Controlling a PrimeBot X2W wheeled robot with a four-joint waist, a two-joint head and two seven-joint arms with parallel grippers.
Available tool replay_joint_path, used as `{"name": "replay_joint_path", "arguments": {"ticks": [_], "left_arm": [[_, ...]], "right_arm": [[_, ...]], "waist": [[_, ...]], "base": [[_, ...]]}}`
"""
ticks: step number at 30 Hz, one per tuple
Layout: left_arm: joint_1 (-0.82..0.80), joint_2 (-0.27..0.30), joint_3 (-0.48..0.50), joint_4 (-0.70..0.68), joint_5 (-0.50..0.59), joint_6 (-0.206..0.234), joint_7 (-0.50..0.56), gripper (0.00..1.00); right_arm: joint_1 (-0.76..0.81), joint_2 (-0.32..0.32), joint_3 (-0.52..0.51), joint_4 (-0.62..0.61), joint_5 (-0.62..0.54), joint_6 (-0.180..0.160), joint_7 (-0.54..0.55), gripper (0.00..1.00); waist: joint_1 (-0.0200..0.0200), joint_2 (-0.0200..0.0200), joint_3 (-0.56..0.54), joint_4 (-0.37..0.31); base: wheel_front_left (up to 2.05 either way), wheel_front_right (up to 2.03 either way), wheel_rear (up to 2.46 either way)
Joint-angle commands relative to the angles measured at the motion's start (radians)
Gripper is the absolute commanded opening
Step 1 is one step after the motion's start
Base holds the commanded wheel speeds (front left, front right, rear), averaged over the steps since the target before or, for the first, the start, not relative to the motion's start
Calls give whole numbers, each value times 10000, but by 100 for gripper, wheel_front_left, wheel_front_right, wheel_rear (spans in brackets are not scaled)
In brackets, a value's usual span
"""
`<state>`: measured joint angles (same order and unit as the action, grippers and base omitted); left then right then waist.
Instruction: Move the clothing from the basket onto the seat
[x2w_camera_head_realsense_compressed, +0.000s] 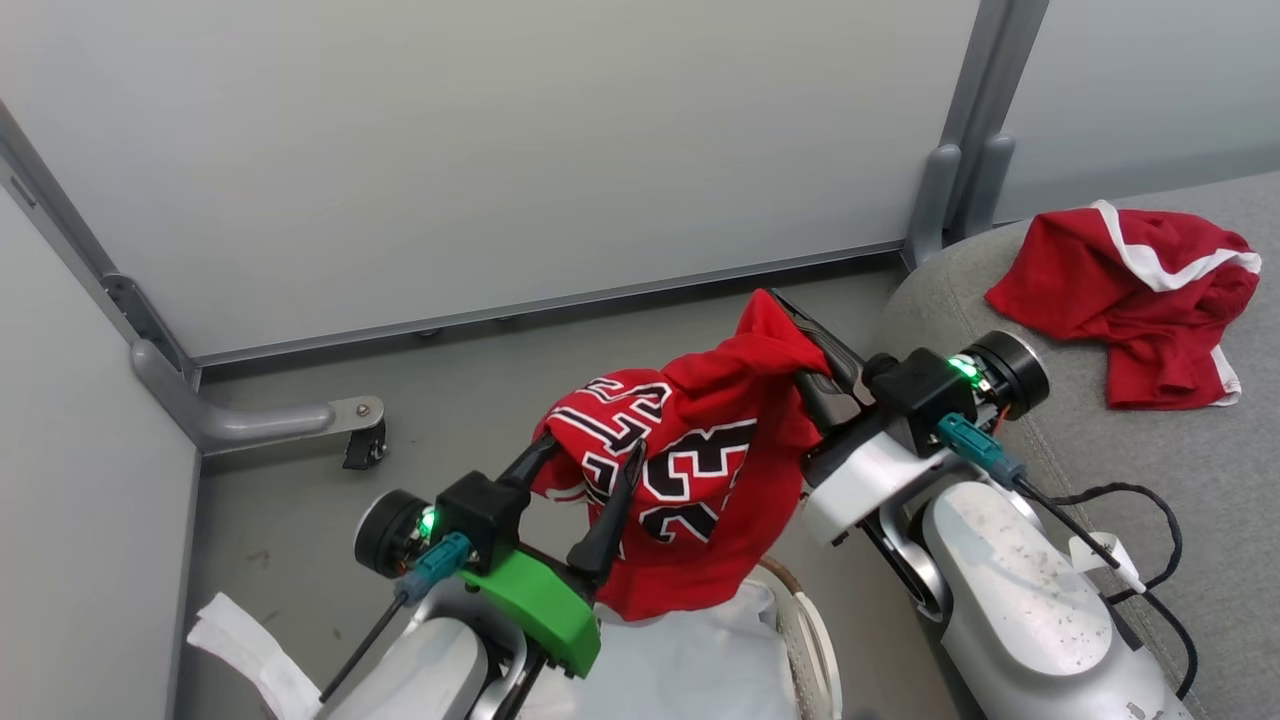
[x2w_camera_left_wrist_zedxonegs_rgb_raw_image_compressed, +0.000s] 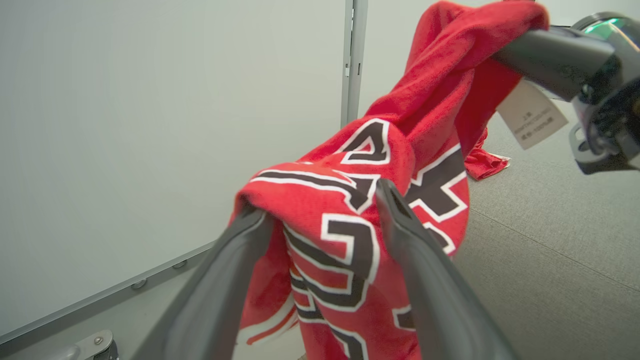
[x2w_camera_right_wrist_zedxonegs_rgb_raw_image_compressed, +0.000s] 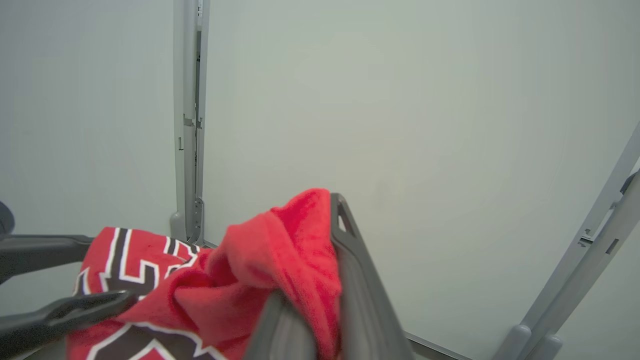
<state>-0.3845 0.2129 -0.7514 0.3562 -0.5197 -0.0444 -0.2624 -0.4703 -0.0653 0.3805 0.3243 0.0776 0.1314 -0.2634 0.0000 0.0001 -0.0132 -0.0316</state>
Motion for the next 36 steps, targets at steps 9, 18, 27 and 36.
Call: {"name": "replay_joint_path", "arguments": {"ticks": [9,18,27,36], "left_arm": [[1087,-491,853,246,788,-428,-19,100],[1334,-865,1330,374,1374,-703,-20,100],[1470,-1052,1607,255,1769,-819,-20,100],[1019,-1238,1703,-6,2161,-863,-19,100]], "right_arm": [[182,-164,-984,-349,-386,-14,-19,0],[126,-396,-1819,-515,-682,-14,-19,0],[-155,-647,-1973,-462,-826,-14,-21,0],[-825,-1162,-2056,-510,-825,-14,-21,0]], "waist": [[0,-1,67,-75],[0,-1,81,-239],[0,-1,320,-1235],[0,-1,1135,-2734]], "base": [[0,0,0],[0,0,0],[0,0,0],[0,0,0]]}}
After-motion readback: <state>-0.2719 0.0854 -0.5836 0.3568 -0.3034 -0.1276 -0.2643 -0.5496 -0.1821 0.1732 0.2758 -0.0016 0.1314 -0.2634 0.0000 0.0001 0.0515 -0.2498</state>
